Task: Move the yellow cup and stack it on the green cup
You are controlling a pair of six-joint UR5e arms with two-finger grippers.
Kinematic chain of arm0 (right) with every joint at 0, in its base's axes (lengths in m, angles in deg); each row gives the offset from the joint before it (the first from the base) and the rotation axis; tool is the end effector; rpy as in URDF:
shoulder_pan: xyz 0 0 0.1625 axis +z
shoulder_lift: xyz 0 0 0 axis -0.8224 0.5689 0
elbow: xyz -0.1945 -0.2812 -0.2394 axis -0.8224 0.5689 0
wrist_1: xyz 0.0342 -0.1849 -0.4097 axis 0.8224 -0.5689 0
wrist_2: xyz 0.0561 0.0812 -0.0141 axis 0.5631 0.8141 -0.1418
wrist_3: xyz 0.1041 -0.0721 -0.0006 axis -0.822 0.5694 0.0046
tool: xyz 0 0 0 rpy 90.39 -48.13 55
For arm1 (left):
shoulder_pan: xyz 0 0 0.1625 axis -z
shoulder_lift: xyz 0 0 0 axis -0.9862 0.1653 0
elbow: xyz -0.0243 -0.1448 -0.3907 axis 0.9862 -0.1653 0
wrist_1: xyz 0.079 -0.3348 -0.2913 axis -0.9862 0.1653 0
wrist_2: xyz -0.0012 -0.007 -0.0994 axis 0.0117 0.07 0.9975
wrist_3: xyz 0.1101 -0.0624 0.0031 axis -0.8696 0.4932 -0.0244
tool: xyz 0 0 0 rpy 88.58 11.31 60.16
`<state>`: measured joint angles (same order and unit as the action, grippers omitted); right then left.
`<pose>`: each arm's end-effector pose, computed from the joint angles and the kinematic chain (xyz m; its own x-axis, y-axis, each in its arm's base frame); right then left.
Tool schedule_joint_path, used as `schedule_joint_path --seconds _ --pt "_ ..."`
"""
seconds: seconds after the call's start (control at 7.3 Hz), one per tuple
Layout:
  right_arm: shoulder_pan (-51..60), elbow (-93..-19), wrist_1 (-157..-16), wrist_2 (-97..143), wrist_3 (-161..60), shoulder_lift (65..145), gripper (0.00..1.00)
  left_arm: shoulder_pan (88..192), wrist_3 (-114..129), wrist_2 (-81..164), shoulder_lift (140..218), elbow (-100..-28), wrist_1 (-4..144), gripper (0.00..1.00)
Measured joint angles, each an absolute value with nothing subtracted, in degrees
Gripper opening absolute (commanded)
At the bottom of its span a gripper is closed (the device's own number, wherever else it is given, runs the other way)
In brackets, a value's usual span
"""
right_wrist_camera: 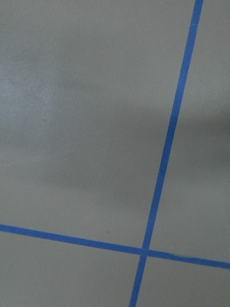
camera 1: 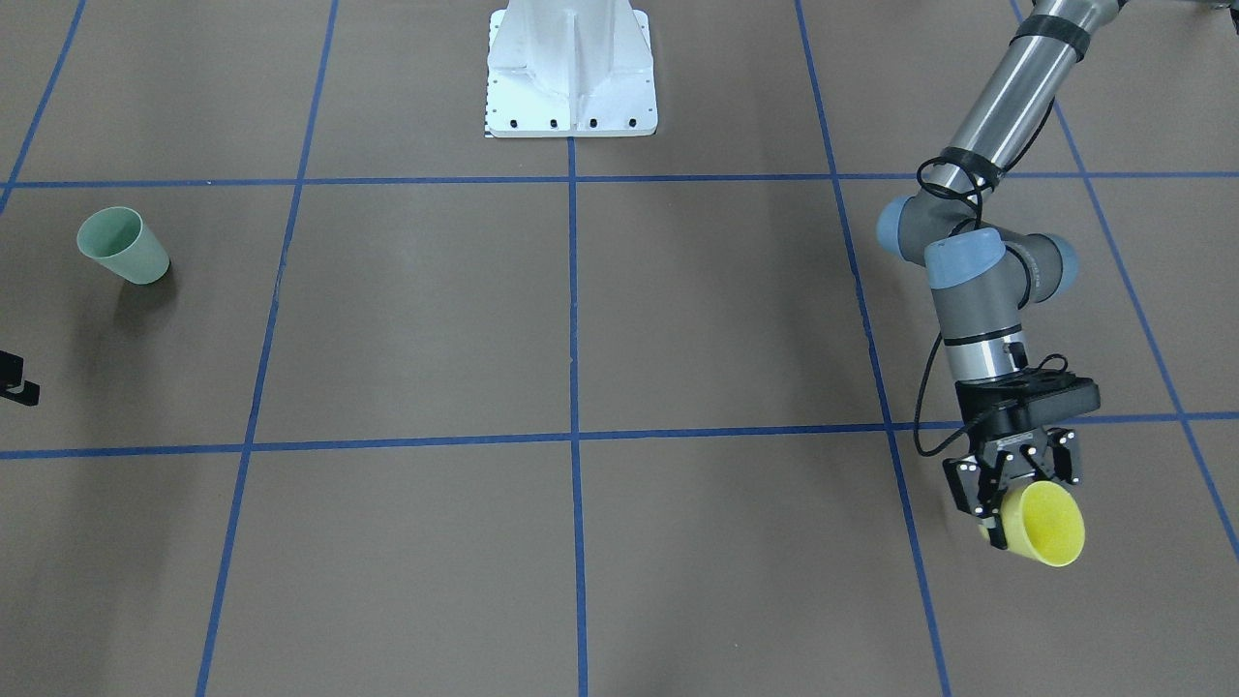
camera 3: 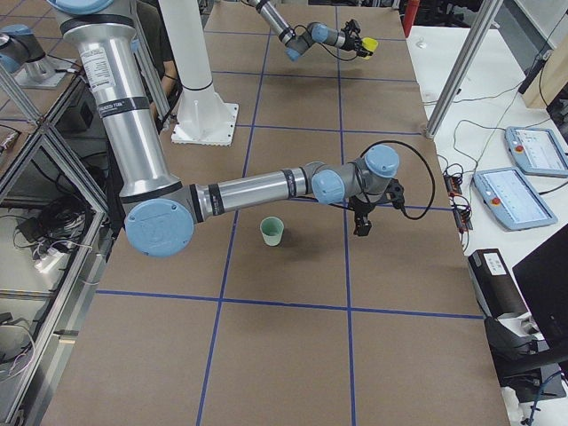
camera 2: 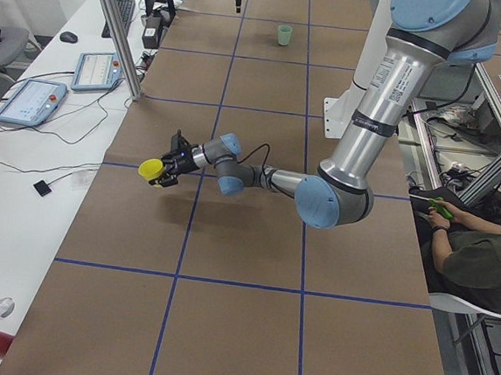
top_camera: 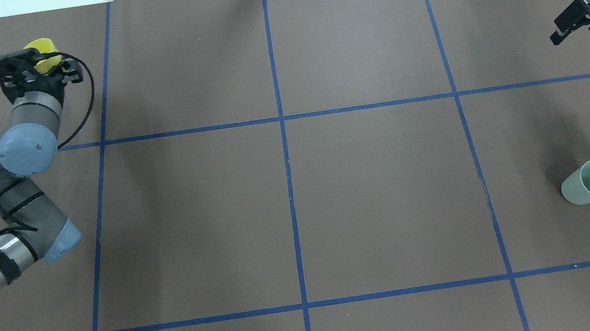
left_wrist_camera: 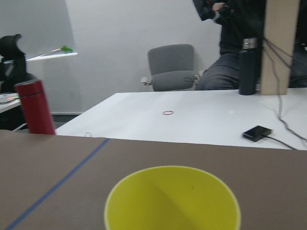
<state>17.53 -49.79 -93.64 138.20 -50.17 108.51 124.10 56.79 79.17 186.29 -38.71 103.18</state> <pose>-0.1576 -0.6415 0.5092 0.6158 -0.1612 0.7712 0.1080 0.9869 0.1200 0.4146 -0.6688 0.4789 0.7034 -0.1560 -0.6935 0.6835 0.4162 0.5996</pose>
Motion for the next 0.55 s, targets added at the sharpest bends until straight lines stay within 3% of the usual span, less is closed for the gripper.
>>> schedule_joint_path --seconds 0.55 --pt "16.05 -51.94 -93.56 138.88 -61.89 102.53 1.0 114.99 42.97 86.9 194.27 -38.72 120.05 0.37"
